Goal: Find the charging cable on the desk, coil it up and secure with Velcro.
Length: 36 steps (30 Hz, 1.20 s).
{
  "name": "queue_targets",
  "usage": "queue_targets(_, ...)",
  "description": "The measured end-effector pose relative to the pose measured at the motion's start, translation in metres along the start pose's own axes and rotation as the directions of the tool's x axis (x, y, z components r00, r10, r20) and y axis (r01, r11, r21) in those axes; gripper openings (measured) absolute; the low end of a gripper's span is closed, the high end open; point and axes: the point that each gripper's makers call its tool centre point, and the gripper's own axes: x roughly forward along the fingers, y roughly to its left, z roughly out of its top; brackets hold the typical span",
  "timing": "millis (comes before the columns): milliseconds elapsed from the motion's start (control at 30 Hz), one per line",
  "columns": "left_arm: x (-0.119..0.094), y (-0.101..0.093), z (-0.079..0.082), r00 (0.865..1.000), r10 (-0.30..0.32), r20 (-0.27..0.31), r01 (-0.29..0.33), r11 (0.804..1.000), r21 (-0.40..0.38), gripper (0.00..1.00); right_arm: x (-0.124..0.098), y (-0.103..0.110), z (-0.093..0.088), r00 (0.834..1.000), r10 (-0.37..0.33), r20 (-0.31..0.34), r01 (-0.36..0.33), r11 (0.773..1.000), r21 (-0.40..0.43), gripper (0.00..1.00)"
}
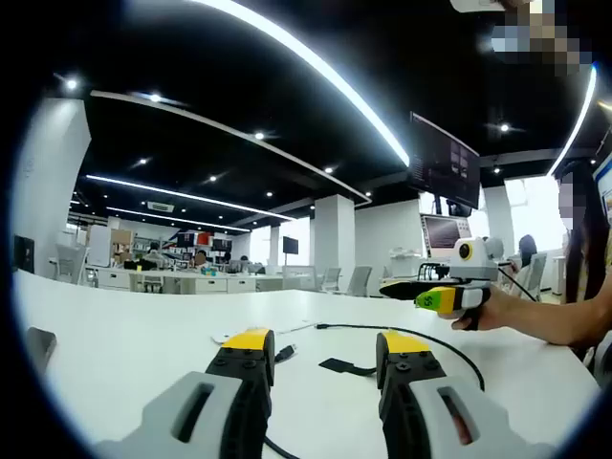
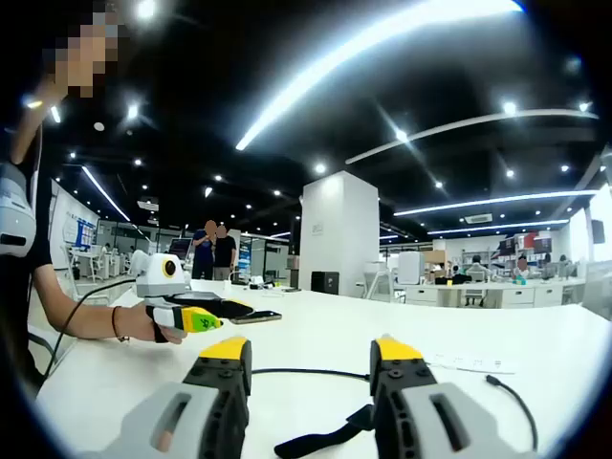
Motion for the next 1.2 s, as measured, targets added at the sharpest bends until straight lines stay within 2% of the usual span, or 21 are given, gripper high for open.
queue_targets(600, -0.0003, 0.0002, -0.0019, 1.0, -0.002, -0.01, 0.002, 1.0, 0.006, 0.43, 0.0008, -0.0091, -0.0001, 1.0, 0.008, -0.009, -0.008, 1.0, -0.005, 0.5)
queue_targets(1200, -0.0012, 0.0017, -0.0014, 1.0, -0.001, -0.01, 0.001, 1.0, 0.009, 0.43, 0.0019, -0.0058, -0.0047, 1.0, 0.011, -0.027, -0.011, 1.0, -0.006, 0.49)
